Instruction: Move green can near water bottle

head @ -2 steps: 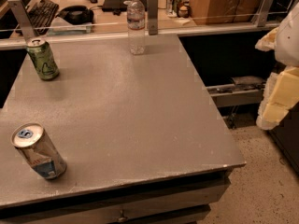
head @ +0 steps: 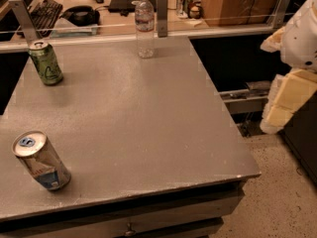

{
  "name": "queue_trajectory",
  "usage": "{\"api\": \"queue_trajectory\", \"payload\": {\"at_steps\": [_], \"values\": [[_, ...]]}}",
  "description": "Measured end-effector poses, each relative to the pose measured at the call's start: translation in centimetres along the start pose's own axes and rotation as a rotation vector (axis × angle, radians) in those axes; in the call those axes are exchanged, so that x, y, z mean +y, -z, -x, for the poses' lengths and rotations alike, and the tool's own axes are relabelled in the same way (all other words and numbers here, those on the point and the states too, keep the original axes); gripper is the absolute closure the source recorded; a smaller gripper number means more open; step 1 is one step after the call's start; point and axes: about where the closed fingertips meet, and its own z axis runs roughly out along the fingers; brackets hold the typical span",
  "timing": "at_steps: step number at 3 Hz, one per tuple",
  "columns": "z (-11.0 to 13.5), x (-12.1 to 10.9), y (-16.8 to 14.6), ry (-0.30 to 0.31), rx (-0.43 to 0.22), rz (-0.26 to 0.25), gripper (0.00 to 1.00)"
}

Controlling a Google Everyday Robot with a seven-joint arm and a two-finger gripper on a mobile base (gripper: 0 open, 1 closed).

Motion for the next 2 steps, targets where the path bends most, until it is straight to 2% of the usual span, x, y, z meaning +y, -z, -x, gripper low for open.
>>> {"api": "queue_trajectory", "payload": {"at_steps": [1, 2], "values": [[5.8, -1.0, -3.2, 0.071, -0.113, 0.030, 0.00], [14.1, -1.7, -7.1, 0.142, -0.260, 0.064, 0.00]]}}
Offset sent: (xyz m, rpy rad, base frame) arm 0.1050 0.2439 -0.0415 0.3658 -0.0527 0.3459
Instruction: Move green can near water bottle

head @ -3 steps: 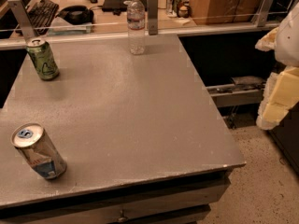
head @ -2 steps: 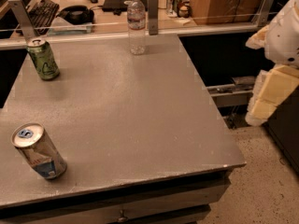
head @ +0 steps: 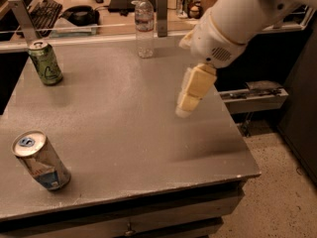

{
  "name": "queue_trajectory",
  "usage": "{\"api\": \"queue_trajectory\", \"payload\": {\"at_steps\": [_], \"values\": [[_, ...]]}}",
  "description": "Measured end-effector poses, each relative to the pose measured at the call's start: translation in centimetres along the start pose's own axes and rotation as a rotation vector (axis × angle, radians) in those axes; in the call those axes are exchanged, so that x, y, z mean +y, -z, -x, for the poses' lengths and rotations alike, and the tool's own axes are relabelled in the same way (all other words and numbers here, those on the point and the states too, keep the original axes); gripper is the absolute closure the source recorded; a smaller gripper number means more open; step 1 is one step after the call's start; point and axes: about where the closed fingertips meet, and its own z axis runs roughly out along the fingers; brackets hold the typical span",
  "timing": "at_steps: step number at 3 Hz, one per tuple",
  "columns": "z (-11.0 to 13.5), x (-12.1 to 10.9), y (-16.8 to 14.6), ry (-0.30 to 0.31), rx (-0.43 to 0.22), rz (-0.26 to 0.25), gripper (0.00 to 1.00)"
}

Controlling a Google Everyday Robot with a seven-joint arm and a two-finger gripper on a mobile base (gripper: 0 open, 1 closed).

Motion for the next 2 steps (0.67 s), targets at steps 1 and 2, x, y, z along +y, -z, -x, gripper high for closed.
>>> {"api": "queue_trajectory", "payload": {"at_steps": [1, 2], "values": [[8.74, -1.44, -4.89, 0.054, -0.160, 0.024, 0.00], [9.18, -1.62, -5.21, 0.059, -0.172, 0.025, 0.00]]}}
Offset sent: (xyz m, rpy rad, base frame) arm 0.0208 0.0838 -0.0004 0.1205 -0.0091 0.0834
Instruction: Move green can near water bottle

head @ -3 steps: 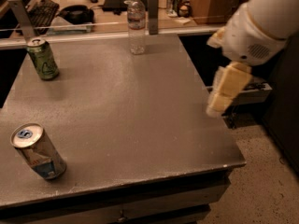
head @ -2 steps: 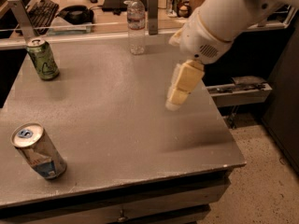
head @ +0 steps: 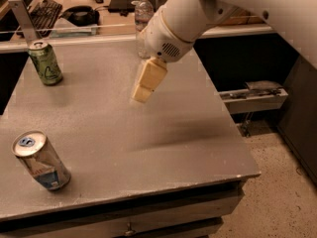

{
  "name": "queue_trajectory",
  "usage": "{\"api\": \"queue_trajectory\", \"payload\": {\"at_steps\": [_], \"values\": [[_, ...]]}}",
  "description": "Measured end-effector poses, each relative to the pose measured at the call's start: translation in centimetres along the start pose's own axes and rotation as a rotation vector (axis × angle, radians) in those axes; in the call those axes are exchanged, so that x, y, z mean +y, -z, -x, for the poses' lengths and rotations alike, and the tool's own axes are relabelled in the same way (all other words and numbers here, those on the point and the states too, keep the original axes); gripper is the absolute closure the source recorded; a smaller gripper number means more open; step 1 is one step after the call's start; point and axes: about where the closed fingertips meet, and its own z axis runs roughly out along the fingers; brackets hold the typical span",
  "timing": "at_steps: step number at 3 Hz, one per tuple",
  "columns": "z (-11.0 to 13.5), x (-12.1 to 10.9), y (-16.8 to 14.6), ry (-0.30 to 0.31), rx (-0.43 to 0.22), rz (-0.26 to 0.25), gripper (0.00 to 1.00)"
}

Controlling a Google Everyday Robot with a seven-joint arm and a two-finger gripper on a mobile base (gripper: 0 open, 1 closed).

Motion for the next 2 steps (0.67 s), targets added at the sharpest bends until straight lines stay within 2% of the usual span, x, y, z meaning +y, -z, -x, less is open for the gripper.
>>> {"api": "queue_trajectory", "payload": {"at_steps": [1, 2], "values": [[2.2, -1.4, -2.4, 0.029, -0.073, 0.007, 0.00], [5.7, -3.9, -6.3, 0.045, -0.173, 0.017, 0.00]]}}
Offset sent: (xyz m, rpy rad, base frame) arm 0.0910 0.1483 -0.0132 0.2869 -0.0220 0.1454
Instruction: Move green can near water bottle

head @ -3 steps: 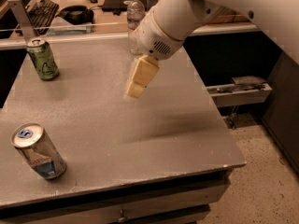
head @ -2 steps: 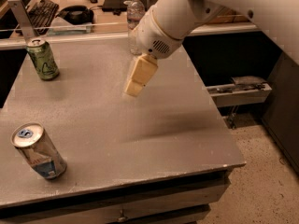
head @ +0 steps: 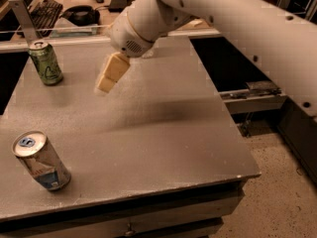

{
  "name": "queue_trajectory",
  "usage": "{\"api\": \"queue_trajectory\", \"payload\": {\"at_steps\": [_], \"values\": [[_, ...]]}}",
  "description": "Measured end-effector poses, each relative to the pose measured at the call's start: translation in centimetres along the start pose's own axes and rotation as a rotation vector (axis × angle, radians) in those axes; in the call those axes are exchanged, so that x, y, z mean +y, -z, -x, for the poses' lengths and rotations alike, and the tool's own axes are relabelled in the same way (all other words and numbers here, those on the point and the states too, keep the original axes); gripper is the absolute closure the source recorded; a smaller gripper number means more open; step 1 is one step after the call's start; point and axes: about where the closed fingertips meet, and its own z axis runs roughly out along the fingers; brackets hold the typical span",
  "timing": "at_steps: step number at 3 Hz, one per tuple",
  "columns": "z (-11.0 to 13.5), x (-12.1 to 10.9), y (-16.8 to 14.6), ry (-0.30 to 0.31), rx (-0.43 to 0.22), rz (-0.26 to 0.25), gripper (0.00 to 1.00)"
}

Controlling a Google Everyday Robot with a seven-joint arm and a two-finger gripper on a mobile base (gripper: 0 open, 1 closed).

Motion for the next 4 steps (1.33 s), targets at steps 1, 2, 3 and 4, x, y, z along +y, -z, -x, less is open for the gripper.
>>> {"api": "queue_trajectory", "payload": {"at_steps": [1, 2, 3, 4], "values": [[2.3, -2.6, -5.4, -0.008, -0.094, 0.021, 0.00], [3.8, -4.7, -10.5, -0.024, -0.143, 0.014, 0.00], [5.5, -6.4, -13.9, -0.057, -0.211, 0.005, 0.00], [7.4, -6.4, -16.7, -0.095, -0.285, 0.017, 0.00]]}}
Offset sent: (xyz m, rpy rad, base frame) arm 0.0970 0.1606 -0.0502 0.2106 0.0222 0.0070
